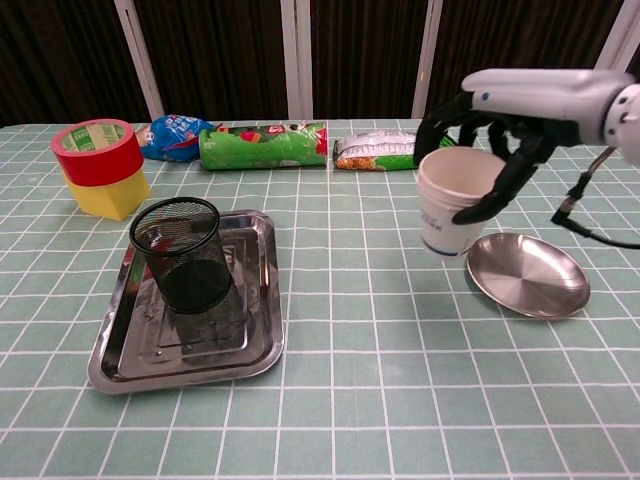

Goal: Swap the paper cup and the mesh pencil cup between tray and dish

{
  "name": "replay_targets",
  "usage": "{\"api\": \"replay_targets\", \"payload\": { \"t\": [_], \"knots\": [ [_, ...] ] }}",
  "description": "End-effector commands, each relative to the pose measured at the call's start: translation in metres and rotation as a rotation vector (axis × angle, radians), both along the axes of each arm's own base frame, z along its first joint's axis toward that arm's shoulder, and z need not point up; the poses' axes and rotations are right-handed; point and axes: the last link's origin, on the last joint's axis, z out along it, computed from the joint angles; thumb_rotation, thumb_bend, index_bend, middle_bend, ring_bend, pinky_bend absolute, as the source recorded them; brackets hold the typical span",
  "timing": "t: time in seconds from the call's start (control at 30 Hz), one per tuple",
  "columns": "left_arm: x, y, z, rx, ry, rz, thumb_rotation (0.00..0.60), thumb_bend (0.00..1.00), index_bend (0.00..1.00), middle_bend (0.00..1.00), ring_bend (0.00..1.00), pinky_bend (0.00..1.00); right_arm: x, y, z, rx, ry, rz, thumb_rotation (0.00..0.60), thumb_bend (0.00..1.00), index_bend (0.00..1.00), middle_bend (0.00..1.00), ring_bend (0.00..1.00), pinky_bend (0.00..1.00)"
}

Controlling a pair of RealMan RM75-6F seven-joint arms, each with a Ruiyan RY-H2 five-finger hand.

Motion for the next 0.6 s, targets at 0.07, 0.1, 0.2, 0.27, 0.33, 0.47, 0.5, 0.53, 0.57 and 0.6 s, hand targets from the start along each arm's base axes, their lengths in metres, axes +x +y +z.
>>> {"api": "replay_targets", "payload": {
  "t": [0.07, 0.1, 0.2, 0.27, 0.33, 0.47, 0.5, 0.53, 0.57, 0.6],
  "knots": [
    [0.000, 0.000, 0.000, 0.012, 0.005, 0.007, 0.600, 0.07, 0.21, 0.00, 0.00, 0.14, -0.026, -0.006, 0.022, -0.014, 0.010, -0.076, 0.600, 0.22, 0.37, 0.34, 0.51, 0.65],
    [0.000, 0.000, 0.000, 0.014, 0.004, 0.008, 0.600, 0.07, 0.21, 0.00, 0.00, 0.14, -0.033, -0.008, 0.024, -0.012, 0.022, -0.089, 0.600, 0.22, 0.37, 0.34, 0.51, 0.65],
    [0.000, 0.000, 0.000, 0.016, -0.001, 0.008, 0.600, 0.07, 0.21, 0.00, 0.00, 0.14, -0.048, -0.012, 0.028, -0.005, 0.035, -0.118, 0.600, 0.22, 0.37, 0.34, 0.51, 0.65],
    [0.001, -0.001, 0.000, 0.017, 0.002, 0.008, 0.600, 0.07, 0.21, 0.00, 0.00, 0.14, -0.056, -0.013, 0.029, -0.002, 0.036, -0.134, 0.600, 0.22, 0.37, 0.34, 0.51, 0.65],
    [0.001, -0.001, -0.001, 0.018, 0.010, 0.009, 0.600, 0.07, 0.21, 0.00, 0.00, 0.14, -0.066, -0.015, 0.028, 0.004, 0.036, -0.149, 0.600, 0.22, 0.37, 0.34, 0.51, 0.65],
    [0.001, 0.000, -0.003, 0.013, 0.020, 0.011, 0.600, 0.07, 0.21, 0.00, 0.00, 0.14, -0.082, -0.017, 0.025, 0.006, 0.042, -0.172, 0.600, 0.22, 0.37, 0.34, 0.51, 0.65],
    [0.001, 0.000, -0.004, 0.013, 0.023, 0.011, 0.600, 0.07, 0.21, 0.00, 0.00, 0.14, -0.087, -0.018, 0.024, 0.002, 0.042, -0.178, 0.600, 0.22, 0.37, 0.34, 0.51, 0.65],
    [0.001, 0.000, -0.004, 0.013, 0.026, 0.012, 0.600, 0.07, 0.21, 0.00, 0.00, 0.14, -0.090, -0.019, 0.023, 0.000, 0.040, -0.182, 0.600, 0.22, 0.37, 0.34, 0.51, 0.64],
    [0.002, 0.000, -0.005, 0.012, 0.028, 0.011, 0.600, 0.07, 0.21, 0.00, 0.00, 0.14, -0.095, -0.020, 0.023, -0.004, 0.038, -0.189, 0.600, 0.22, 0.37, 0.34, 0.51, 0.63],
    [0.002, 0.000, -0.006, 0.012, 0.029, 0.011, 0.600, 0.07, 0.21, 0.00, 0.00, 0.14, -0.099, -0.020, 0.023, -0.007, 0.037, -0.192, 0.600, 0.22, 0.37, 0.34, 0.50, 0.63]
  ]
}}
